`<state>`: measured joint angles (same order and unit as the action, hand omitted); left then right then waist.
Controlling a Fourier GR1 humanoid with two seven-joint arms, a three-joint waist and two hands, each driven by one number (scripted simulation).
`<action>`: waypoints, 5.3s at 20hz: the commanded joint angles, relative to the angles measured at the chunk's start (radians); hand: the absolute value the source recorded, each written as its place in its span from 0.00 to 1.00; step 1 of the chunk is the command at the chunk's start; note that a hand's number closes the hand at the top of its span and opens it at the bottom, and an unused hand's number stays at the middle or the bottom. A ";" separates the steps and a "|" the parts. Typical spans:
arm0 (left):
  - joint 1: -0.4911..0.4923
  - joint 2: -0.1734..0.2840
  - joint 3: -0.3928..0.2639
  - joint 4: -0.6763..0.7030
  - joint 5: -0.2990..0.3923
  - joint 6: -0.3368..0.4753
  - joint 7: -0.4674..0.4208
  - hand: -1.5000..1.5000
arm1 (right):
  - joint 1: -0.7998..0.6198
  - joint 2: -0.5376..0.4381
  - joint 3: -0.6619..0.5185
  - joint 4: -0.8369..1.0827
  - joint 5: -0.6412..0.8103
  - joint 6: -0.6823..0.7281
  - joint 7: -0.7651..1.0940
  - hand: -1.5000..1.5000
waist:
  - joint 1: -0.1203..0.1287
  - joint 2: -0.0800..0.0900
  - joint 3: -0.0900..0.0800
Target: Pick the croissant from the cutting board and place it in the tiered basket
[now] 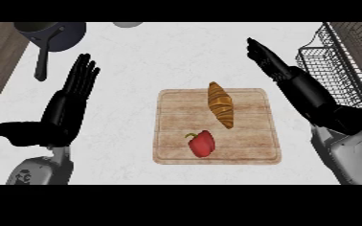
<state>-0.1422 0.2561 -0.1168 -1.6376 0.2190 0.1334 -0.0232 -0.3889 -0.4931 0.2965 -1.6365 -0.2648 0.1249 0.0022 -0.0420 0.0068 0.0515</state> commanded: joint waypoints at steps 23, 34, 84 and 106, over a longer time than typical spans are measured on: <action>0.238 -0.057 -0.048 0.249 -0.168 0.137 0.023 0.50 | 0.330 0.017 -0.103 -0.146 0.373 -0.591 0.468 0.00 | 0.037 -0.014 -0.059; 0.247 -0.064 -0.068 0.216 -0.181 0.133 0.035 0.50 | 0.058 -0.124 0.145 -0.261 0.729 -0.320 1.176 0.00 | 0.067 -0.011 -0.057; 0.204 -0.119 -0.031 0.216 -0.239 0.126 0.094 0.50 | -0.216 0.491 0.007 0.483 1.023 0.085 1.260 0.00 | 0.047 -0.007 -0.052; 0.238 -0.153 0.003 0.255 -0.268 0.076 0.010 0.50 | -0.188 0.483 -0.057 0.689 1.106 -0.019 0.947 1.00 | 0.048 -0.006 -0.051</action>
<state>0.0869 0.1113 -0.1114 -1.3931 -0.0378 0.2197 0.0063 -0.5675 -0.0155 0.2483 -1.0220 0.8039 0.1285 1.0047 0.0043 -0.0051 -0.0029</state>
